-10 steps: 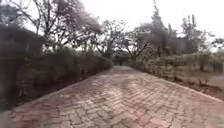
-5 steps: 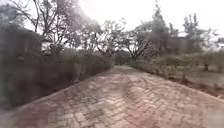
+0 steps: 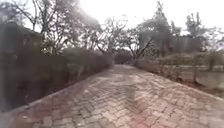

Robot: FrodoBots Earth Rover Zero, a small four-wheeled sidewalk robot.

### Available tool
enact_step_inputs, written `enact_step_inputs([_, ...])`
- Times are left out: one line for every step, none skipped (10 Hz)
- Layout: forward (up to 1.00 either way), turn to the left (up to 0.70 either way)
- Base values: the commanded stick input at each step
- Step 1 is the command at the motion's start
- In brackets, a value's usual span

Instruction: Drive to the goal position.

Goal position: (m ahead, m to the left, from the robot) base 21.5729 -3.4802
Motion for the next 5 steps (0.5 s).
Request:
enact_step_inputs([0.85,0.00])
enact_step_inputs([0.85,0.00])
enact_step_inputs([0.85,0.00])
enact_step_inputs([0.85,0.00])
enact_step_inputs([0.85,0.00])
